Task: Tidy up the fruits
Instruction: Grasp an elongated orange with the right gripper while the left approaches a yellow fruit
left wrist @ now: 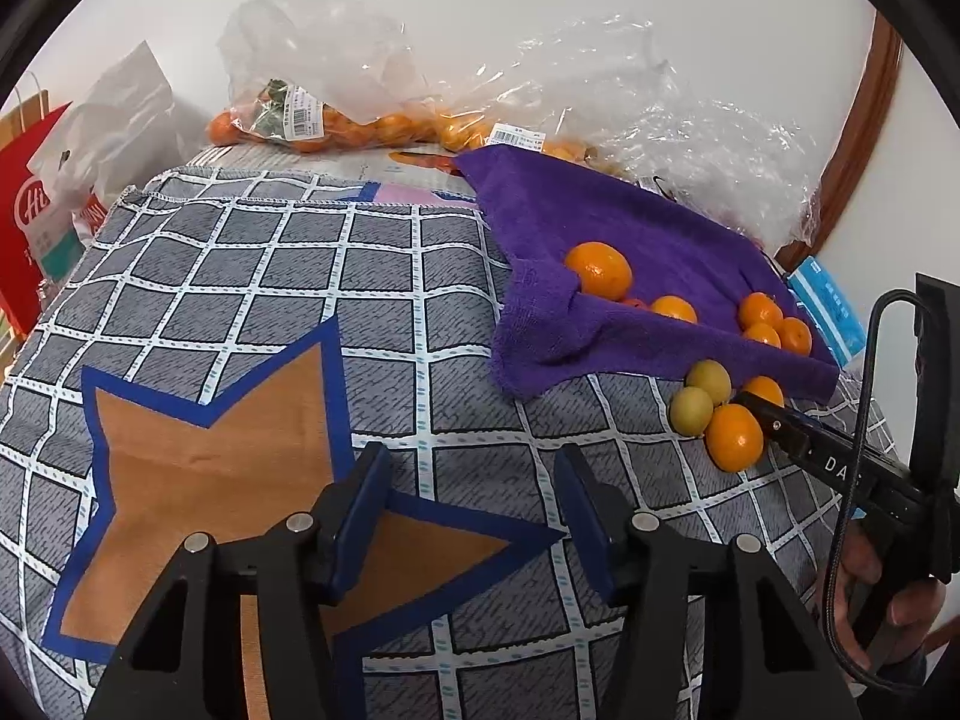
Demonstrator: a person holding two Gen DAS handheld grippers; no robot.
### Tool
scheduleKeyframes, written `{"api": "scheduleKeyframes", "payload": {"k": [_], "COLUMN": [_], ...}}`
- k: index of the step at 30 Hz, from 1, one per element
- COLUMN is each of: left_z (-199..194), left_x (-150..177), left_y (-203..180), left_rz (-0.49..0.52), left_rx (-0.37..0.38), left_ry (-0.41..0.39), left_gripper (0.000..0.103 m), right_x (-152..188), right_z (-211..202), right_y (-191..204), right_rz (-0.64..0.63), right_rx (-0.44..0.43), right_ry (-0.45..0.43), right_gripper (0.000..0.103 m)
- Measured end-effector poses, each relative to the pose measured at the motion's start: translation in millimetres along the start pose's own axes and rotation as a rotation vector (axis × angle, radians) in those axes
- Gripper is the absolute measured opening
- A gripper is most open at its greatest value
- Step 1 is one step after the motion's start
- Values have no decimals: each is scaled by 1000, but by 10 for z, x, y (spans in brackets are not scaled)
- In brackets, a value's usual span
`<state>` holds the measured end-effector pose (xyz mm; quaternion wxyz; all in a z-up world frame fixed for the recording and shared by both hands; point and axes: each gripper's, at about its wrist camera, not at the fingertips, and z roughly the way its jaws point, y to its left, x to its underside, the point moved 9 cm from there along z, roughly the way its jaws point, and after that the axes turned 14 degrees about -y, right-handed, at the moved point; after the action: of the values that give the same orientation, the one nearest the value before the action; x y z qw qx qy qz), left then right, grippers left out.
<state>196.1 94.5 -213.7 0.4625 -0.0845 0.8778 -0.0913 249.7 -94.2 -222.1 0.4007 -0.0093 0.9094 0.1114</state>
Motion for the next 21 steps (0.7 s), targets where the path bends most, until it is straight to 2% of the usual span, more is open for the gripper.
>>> {"api": "scheduleKeyframes", "payload": {"k": [10,15,21], "left_z": [2,9,-16], "left_x": [5,13,20], "left_y": [-37,-85,-129], "left_rz": [-27,-22,-46], "left_rx": [61,90,140], "left_ry": [17,25,23], "left_gripper": [52,53,53], "right_x": [25,-2,3], "right_z": [-60,-182,-286], "right_y": [36,52,-29], "right_rz": [-35,-109,-95], "right_rx": [-12,19,12], "right_ry": [13,-34,-36], "right_gripper": [33,33,33]}}
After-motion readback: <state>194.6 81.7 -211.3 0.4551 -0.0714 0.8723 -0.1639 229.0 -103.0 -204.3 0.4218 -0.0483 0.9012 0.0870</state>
